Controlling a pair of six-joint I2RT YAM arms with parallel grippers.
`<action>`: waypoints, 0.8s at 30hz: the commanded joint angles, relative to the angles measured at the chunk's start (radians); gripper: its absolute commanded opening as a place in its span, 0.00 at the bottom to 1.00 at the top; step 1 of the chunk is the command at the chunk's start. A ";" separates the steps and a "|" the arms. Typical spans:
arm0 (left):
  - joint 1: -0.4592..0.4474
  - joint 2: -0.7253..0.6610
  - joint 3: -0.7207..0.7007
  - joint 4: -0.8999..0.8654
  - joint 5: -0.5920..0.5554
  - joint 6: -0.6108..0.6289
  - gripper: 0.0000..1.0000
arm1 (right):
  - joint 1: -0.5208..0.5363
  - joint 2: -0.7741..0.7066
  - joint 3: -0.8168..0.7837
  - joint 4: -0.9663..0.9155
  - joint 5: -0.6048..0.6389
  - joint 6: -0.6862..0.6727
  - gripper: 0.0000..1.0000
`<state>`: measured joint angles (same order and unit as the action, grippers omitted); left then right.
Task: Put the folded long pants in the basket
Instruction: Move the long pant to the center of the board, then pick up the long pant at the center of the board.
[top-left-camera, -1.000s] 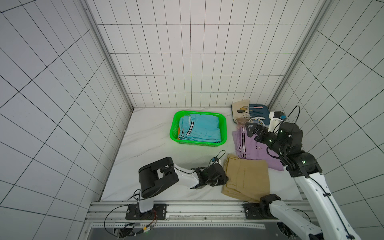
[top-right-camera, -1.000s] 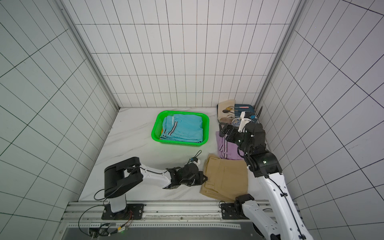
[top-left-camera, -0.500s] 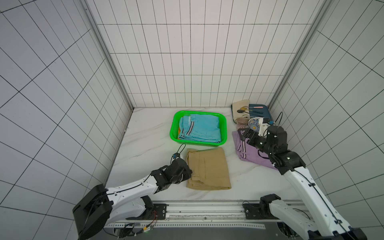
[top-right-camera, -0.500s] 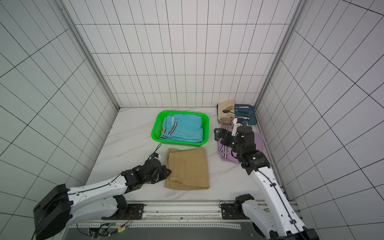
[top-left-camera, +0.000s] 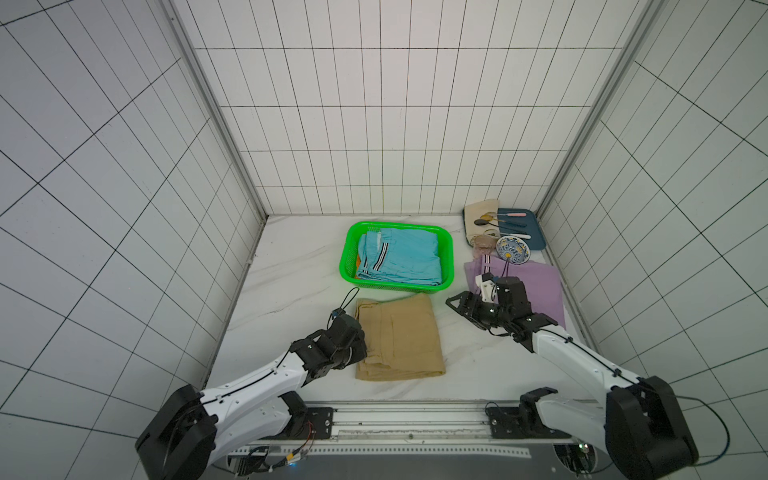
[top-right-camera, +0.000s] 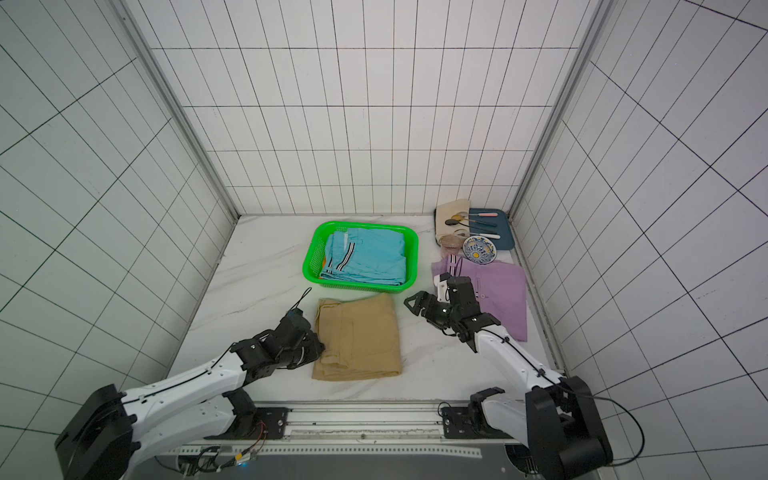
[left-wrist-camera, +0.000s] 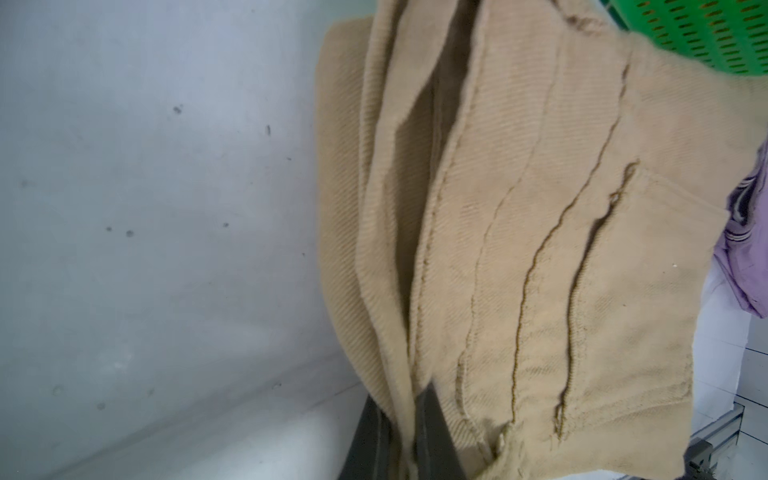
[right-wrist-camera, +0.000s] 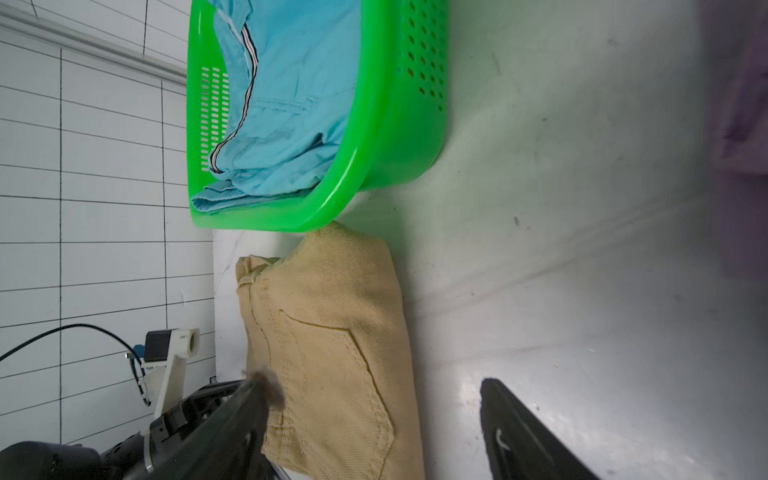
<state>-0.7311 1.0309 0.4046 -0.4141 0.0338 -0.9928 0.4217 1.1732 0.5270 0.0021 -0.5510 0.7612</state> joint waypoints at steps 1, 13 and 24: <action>0.012 0.056 0.037 -0.005 0.016 0.038 0.00 | 0.079 0.067 -0.004 0.114 -0.043 0.025 0.78; 0.018 0.071 0.036 -0.009 -0.011 0.031 0.00 | 0.258 0.358 0.101 0.116 0.023 -0.001 0.57; 0.023 -0.006 0.062 -0.141 -0.078 0.025 0.00 | 0.365 0.297 0.167 -0.013 0.165 -0.081 0.00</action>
<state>-0.7136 1.0721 0.4370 -0.4667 0.0174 -0.9703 0.7364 1.5269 0.6418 0.0654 -0.4667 0.7341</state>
